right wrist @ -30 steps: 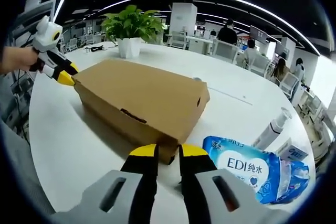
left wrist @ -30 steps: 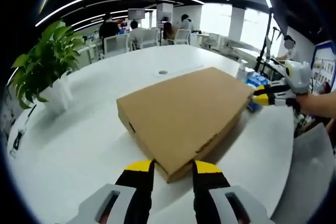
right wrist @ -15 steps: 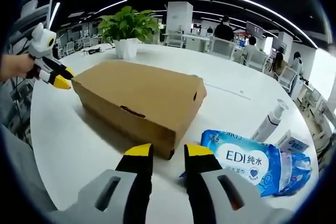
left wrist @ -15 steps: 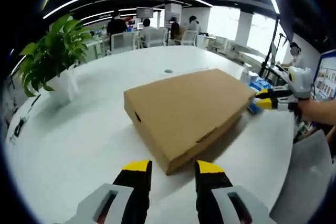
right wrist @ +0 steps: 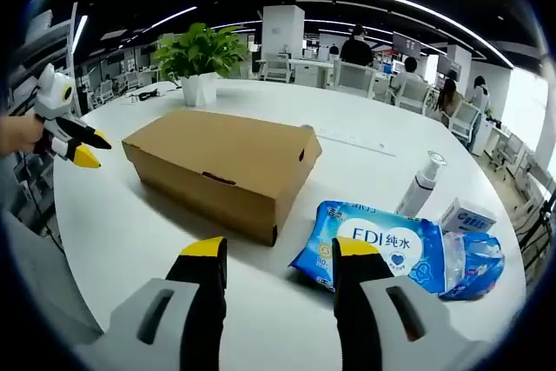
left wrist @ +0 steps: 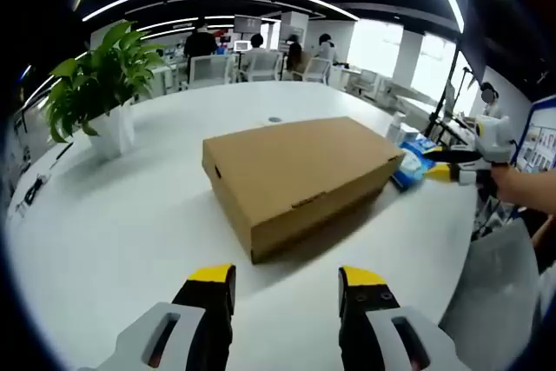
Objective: Operate the shoe box by opening the lid, removing the specified soft item, and placing it in the target area until the item is outside and the box remains undamaged.
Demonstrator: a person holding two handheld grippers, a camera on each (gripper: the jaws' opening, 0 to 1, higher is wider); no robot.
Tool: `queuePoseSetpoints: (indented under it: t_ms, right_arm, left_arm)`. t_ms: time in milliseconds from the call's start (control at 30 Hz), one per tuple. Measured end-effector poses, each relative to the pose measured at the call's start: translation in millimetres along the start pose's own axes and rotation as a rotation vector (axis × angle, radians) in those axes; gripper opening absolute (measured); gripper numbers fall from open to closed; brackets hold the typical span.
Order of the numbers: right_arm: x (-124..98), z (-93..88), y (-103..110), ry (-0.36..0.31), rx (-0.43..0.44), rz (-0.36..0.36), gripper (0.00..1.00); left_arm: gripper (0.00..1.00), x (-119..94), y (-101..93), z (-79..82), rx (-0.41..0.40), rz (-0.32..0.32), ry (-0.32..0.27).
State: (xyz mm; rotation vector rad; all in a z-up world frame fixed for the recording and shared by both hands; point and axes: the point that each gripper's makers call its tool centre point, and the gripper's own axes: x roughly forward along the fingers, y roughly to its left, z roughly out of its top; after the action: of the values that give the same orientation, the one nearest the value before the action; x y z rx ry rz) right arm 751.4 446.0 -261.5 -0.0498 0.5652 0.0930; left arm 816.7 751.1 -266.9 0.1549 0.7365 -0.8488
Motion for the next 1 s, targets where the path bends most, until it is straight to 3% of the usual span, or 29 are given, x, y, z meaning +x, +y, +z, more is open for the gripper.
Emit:
queuePoseSetpoints:
  t_ms: [167,367,500,633,800,1000]
  right_arm:
    - [-21,-10.5,-8,0.016,0.037,-0.026,0.60]
    - [-50,-23.5,-19,0.023,0.058,-0.053,0.66]
    - [-72,-30.6,-28,0.018,0.075,-0.087,0.72]
    - [-86,-40.7,-32,0.028,0.086,-0.099,0.75]
    - [-103,-50.5,-38,0.033,0.096,-0.113,0.76]
    - [-128,-51.9,-48,0.006,0.126,-0.151,0.77]
  left_arm:
    - [0.50,-14,-14.1,-15.6,-0.028,-0.003,-0.004]
    - [0.51,-37,-20.7,-22.8,-0.100,0.016,-0.049]
    - [0.56,-40,-33.5,-31.0,-0.159,-0.013,-0.050]
    - [0.56,-46,-49.4,-35.3,-0.142,-0.006,-0.052]
    - [0.56,-57,-73.0,-28.7,-0.113,-0.014,-0.074]
    - [0.56,-67,-91.3,-23.9,-0.088,-0.025,-0.088]
